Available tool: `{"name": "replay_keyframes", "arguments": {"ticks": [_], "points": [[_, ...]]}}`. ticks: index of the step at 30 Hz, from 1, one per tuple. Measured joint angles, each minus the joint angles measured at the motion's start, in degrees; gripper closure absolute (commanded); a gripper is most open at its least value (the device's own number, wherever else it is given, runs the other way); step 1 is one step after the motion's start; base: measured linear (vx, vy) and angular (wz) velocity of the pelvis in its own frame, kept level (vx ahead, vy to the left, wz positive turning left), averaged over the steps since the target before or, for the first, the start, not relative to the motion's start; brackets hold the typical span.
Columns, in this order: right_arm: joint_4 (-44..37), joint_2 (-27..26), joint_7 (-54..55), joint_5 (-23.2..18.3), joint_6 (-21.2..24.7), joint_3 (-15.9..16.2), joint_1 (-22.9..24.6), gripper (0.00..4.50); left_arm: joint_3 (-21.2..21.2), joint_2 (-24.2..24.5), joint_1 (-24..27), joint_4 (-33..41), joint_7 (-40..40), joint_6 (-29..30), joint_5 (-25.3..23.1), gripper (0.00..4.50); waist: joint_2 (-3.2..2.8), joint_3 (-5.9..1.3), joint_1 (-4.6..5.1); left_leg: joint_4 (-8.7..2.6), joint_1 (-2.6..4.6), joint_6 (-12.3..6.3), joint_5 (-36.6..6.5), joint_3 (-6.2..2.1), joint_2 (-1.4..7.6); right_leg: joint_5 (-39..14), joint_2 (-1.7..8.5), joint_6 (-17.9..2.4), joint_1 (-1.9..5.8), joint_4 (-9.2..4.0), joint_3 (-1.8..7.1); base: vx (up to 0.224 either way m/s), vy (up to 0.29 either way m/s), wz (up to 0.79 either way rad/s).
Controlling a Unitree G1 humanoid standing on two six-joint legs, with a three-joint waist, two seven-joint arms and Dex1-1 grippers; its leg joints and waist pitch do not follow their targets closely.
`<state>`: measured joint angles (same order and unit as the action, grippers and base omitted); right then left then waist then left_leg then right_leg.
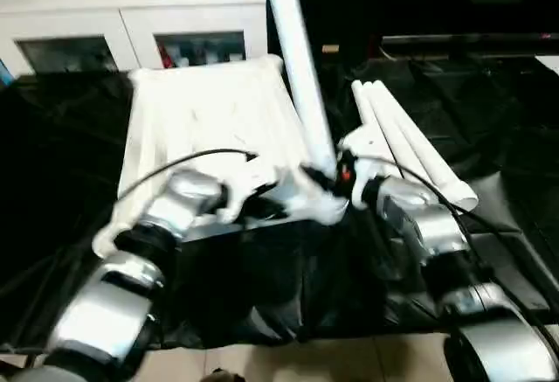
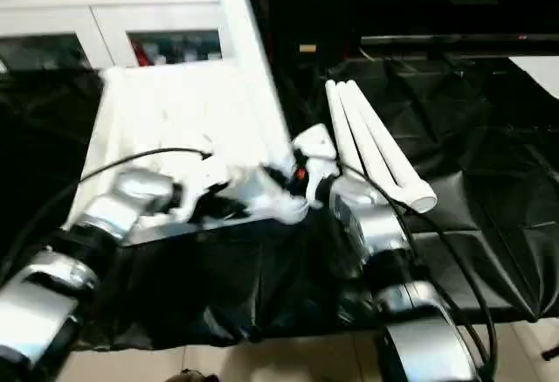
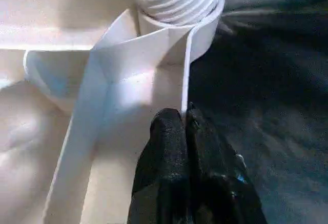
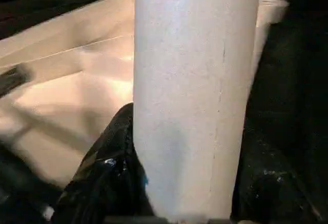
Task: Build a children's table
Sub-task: Insert table leg to table base
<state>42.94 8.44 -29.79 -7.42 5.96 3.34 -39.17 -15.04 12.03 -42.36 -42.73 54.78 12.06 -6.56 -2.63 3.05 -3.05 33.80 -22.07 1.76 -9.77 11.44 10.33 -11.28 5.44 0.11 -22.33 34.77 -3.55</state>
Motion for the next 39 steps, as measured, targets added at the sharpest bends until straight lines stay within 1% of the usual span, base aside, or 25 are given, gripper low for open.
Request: {"name": "replay_keyframes", "arguments": {"ticks": [2, 5, 7, 9, 12, 14, 15, 16, 17, 19, 20, 21, 22, 23, 24, 27, 28, 30, 32, 35, 39], "points": [[0.61, -0.24, 2.11, 0.37, -0.83, -0.97, -0.13, 2.62, -0.01, -1.22, 0.71, 1.59, -2.15, 0.72, -0.64, 4.5, 0.09, -0.01, -0.03, 0.0, -0.01, 0.0, 0.0, 0.02, 0.0, 0.02, 0.0, -0.03, -0.01, -0.02, 0.02, 0.0, 0.0, 0.0], [1.01, -1.32, 3.12, 0.0, -2.55, -2.98, 0.37, 2.62, -0.47, -1.16, 1.81, 2.52, -3.38, -1.79, -1.21, 4.5, 0.12, -0.01, 0.0, -0.09, -0.01, 0.0, 0.0, 0.01, 0.0, 0.03, 0.0, -0.04, -0.06, -0.02, 0.01, 0.0, 0.0, 0.0], [-0.27, -1.79, 2.62, -1.63, -3.59, -4.06, 1.73, 2.62, -1.23, -0.26, 2.89, 3.29, -3.93, -4.82, -1.78, 4.5, 0.16, 0.02, 0.03, -0.21, -0.06, 0.0, 0.0, 0.01, 0.0, 0.01, -0.02, -0.01, -0.19, -0.02, 0.0, 0.0, 0.0, 0.0], [-2.68, -2.18, 0.88, -3.42, -4.13, -4.82, 3.23, 2.62, -1.28, 0.78, 4.05, 4.73, -3.94, -6.46, -1.83, 4.5, 0.16, 0.02, 0.16, -0.29, -0.25, 0.0, 0.0, 0.01, 0.0, 0.07, -0.04, -0.03, -0.49, -0.02, 0.0, 0.0, 0.0, 0.0], [-5.94, -2.61, -1.92, -5.56, -4.12, -5.17, 5.37, 2.62, -1.26, 2.23, 6.06, 7.91, -3.78, -7.34, -1.86, 4.5, 0.18, 0.04, 0.5, -0.32, -0.4, 0.0, 0.01, -0.01, 0.04, 0.36, -0.07, -0.3, -0.76, 0.04, -0.04, 0.0, 0.0, 0.0], [-7.23, -2.56, -3.45, -6.52, -4.07, -5.29, 6.08, 2.62, -1.21, 2.94, 6.6, 9.04, -3.11, -7.35, -1.48, 4.5, 0.16, 0.07, 0.52, -0.32, -0.5, 0.0, 0.01, -0.01, 0.07, 0.38, -0.09, -0.33, -0.88, 0.1, -0.06, 0.0, 0.0, 0.0], [-9.31, -2.21, -4.86, -7.45, -3.75, -5.5, 6.69, 2.62, -0.48, 3.03, 6.88, 9.54, -2.21, -6.63, -0.23, 4.22, 0.11, 0.11, 0.48, -0.32, -0.62, 0.0, 0.01, -0.01, 0.1, 0.37, -0.1, -0.31, -0.99, 0.11, -0.09, 0.0, 0.0, 0.0], [-10.95, -2.18, -5.95, -8.36, -3.51, -5.5, 7.02, 2.62, 0.13, 2.99, 6.98, 9.83, -1.55, -5.9, 0.88, 4.22, 0.07, 0.13, 0.37, -0.29, -0.77, 0.0, 0.02, 0.0, 0.13, 0.37, -0.12, -0.31, -1.12, 0.12, -0.1, 0.0, 0.0, 0.0], [-12.43, -2.04, -6.93, -9.07, -3.22, -5.5, 7.1, 2.62, 0.71, 2.95, 7.01, 9.97, -0.85, -5.29, 2.01, 4.06, 0.06, 0.13, 0.24, -0.26, -0.96, -0.01, 0.04, 0.0, 0.15, 0.37, -0.12, -0.31, -1.29, 0.14, -0.12, 0.0, 0.0, 0.0], [-15.83, -1.0, -9.0, -10.86, -1.76, -5.52, 7.22, 2.62, 2.85, 2.66, 7.01, 10.84, 0.82, -3.36, 5.78, 3.87, 0.07, 0.14, -0.19, -0.12, -1.3, -0.12, 0.31, 0.02, 0.2, 0.37, -0.15, -0.31, -1.6, 0.2, -0.12, 0.0, 0.0, 0.0], [-17.28, -0.16, -10.08, -11.29, -0.87, -5.59, 7.35, 2.62, 5.0, 2.2, 6.54, 11.74, 0.99, -2.07, 8.33, 3.87, 0.07, 0.14, -0.4, -0.03, -1.4, -0.13, 0.31, 0.02, 0.22, 0.36, -0.15, -0.32, -1.64, 0.19, -0.13, 0.0, 0.0, 0.0], [-18.67, 1.09, -11.42, -11.59, 0.25, -5.5, 7.51, 2.62, 8.14, 1.79, 4.53, 12.3, 0.82, -0.49, 11.3, 3.82, 0.13, 0.17, -0.65, 0.03, -1.47, -0.14, 0.3, 0.03, 0.22, 0.36, -0.15, -0.32, -1.67, 0.18, -0.13, 0.0, 0.0, 0.0], [-19.51, 1.76, -12.14, -11.68, 0.99, -5.43, 7.64, 2.62, 10.42, 1.75, 2.42, 12.55, 0.31, 0.66, 13.16, 3.72, 0.14, 0.18, -0.92, 0.09, -1.48, -0.15, 0.29, 0.03, 0.22, 0.36, -0.14, -0.33, -1.66, 0.18, -0.14, 0.0, 0.0, 0.0], [-20.09, 2.06, -12.68, -11.7, 1.44, -5.21, 7.68, 2.62, 12.41, 1.82, 0.27, 12.81, -0.6, 1.3, 14.38, 3.72, 0.14, 0.18, -1.09, 0.09, -1.46, -0.16, 0.29, 0.07, 0.21, 0.36, -0.12, -0.33, -1.65, 0.17, -0.12, 0.0, 0.0, 0.0], [-20.76, 2.31, -13.14, -11.73, 2.09, -5.11, 7.81, 2.62, 14.6, 1.66, -3.14, 12.43, -2.54, 2.17, 15.7, 3.64, 0.14, 0.18, -1.39, 0.11, -1.38, -0.15, 0.28, 0.08, 0.2, 0.36, -0.11, -0.33, -1.56, 0.18, -0.1, 0.0, 0.0, 0.0], [-22.21, 2.94, -13.24, -11.69, 3.41, -4.55, 7.97, 2.62, 17.17, 0.99, -9.95, 10.19, -7.82, 3.48, 16.32, 3.64, 0.14, 0.18, -1.97, 0.14, -1.24, -0.03, 0.22, 0.1, 0.2, 0.36, -0.09, -0.33, -1.44, 0.2, -0.08, 0.0, 0.0, 0.0], [-22.49, 3.02, -13.23, -11.67, 3.61, -4.46, 8.02, 2.62, 17.45, 0.91, -10.8, 9.85, -9.06, 3.53, 16.25, 3.64, 0.14, 0.18, -1.98, 0.14, -1.11, -0.02, 0.21, 0.1, 0.2, 0.36, -0.09, -0.33, -1.33, 0.2, -0.07, 0.0, 0.0, 0.0], [-22.65, 3.78, -12.95, -11.04, 4.11, -4.15, 8.0, 2.62, 17.32, -0.3, -12.99, 7.21, -12.94, 3.81, 14.57, 3.64, 0.15, 0.18, -2.12, 0.14, -1.08, 0.11, 0.14, 0.08, 0.2, 0.36, -0.09, -0.33, -1.26, 0.19, -0.1, 0.0, 0.0, 0.0], [-22.59, 3.9, -12.19, -10.18, 4.75, -3.83, 8.02, 2.62, 16.2, -1.94, -14.07, 6.77, -13.97, 3.83, 13.51, 3.64, 0.18, 0.21, -2.21, 0.18, -1.13, 0.1, 0.15, 0.06, 0.2, 0.37, -0.09, -0.33, -1.26, 0.19, -0.12, 0.0, 0.0, 0.0], [-22.59, 3.9, -10.76, -9.47, 5.41, -3.01, 8.02, 2.62, 13.62, -5.99, -14.43, 10.54, -12.57, 5.53, 13.9, 3.64, 0.15, 0.22, -2.44, 0.23, -1.23, -0.15, 0.28, 0.07, 0.19, 0.36, -0.06, -0.33, -1.3, 0.18, -0.12, 0.0, 0.0, 0.0], [-22.58, 4.47, -9.32, -8.32, 5.9, -3.16, 8.06, 2.62, 10.84, -8.88, -14.3, 17.02, -9.58, 9.13, 17.02, 3.64, 0.12, 0.23, -2.33, 0.28, -1.3, -0.18, 0.29, 0.06, 0.23, 0.37, -0.08, -0.33, -1.4, 0.26, -0.15, 0.0, 0.0, 0.0]]}}
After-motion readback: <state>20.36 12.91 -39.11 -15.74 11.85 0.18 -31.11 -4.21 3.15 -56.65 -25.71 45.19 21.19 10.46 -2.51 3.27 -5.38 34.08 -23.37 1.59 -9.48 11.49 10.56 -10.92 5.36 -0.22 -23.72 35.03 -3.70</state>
